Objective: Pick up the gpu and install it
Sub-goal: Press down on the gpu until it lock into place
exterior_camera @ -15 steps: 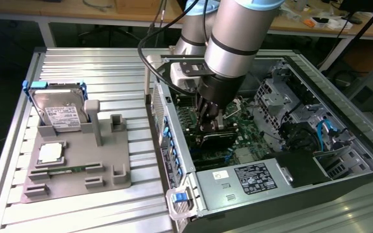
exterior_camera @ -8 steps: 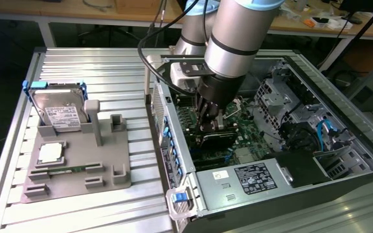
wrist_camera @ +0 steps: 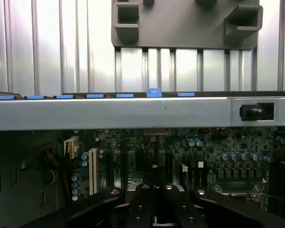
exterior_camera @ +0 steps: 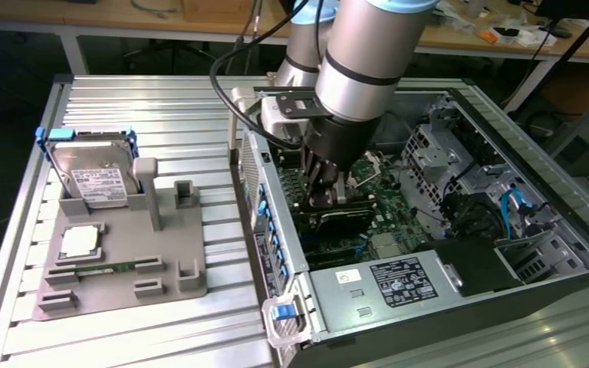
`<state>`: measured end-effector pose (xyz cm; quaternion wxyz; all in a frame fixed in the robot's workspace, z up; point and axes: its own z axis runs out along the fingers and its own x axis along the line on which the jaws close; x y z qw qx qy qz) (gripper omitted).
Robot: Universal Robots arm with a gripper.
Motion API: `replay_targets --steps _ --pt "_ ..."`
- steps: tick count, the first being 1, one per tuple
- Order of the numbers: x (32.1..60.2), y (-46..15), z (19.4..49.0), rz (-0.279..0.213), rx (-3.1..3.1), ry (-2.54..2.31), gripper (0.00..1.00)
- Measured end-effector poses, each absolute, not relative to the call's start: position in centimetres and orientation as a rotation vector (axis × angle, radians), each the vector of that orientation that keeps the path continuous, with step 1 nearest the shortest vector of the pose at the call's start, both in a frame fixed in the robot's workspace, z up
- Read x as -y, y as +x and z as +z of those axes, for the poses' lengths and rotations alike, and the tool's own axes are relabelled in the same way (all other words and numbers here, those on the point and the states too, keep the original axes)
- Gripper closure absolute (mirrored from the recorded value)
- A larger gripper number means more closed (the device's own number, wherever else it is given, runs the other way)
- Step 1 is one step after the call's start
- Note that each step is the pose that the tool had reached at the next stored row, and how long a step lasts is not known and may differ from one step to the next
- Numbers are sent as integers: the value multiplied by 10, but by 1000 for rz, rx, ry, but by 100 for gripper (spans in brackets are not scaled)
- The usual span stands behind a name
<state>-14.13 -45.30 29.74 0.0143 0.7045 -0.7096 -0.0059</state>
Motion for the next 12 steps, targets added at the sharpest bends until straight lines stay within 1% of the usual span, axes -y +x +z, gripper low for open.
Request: replay_targets --steps 4,12 --pt "452 -148 299 -42 2198 2182 89" --pt "450 -166 305 -43 2198 2182 89"
